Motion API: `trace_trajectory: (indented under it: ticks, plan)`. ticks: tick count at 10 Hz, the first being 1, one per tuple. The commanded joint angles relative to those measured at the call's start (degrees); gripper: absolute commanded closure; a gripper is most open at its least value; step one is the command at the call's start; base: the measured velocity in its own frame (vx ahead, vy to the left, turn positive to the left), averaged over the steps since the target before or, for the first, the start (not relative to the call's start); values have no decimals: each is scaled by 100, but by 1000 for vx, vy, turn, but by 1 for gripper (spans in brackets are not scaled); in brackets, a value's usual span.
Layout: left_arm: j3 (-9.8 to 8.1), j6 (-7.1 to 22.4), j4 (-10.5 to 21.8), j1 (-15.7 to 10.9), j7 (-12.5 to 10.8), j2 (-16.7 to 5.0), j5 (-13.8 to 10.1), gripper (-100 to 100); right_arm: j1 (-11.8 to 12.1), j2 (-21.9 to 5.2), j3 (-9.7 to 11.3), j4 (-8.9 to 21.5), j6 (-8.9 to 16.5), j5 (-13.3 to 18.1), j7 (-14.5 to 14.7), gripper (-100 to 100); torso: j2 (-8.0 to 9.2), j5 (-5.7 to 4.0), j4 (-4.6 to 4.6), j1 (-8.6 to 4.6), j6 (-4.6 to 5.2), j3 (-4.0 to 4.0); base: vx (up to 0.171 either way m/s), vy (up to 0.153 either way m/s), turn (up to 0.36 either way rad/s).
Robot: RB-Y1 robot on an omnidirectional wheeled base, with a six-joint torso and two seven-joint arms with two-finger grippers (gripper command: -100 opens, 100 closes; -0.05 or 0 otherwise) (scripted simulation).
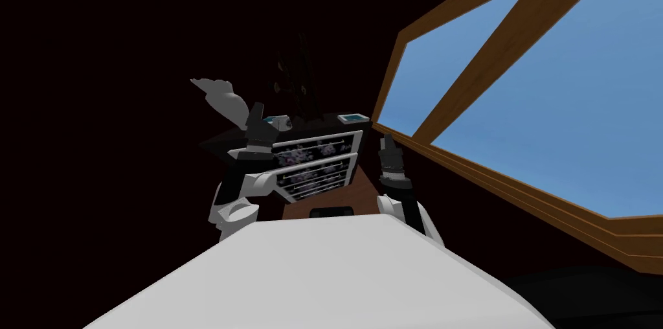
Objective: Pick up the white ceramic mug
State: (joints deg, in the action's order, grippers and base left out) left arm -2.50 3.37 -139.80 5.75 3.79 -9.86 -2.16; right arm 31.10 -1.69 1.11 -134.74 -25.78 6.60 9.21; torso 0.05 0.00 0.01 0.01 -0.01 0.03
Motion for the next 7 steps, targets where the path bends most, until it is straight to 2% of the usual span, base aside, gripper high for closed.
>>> trace_trajectory:
  ticks: [1,2,3,5,6,7]
  plan:
    - [-16,286,-27,-85,-4,-11,22,-100,0,0,0,0,0,0,0,0,0,0,0,0,0,0,-17,3,50]
    - [-16,397,-27,-85,-4,-11,22,-100,0,0,0,0,0,0,0,0,1,0,0,-1,1,0,-8,1,-8]
    - [-66,581,-63,-332,-20,-33,60,-100,0,0,0,0,0,0,0,0,-2,0,-1,-2,2,-1,-17,6,107]
    - [-66,860,-63,-332,-20,-33,60,-100,0,0,0,0,0,0,0,0,0,0,0,0,1,0,-11,3,20]
    - [-117,1042,-96,-584,-39,-51,94,-100,0,0,0,0,0,0,0,0,-2,0,-1,-1,2,-1,-11,6,95]
    - [-117,1187,-96,-584,-39,-51,94,-100,0,0,0,0,0,0,0,0,-2,0,-1,0,0,-1,-13,4,64]
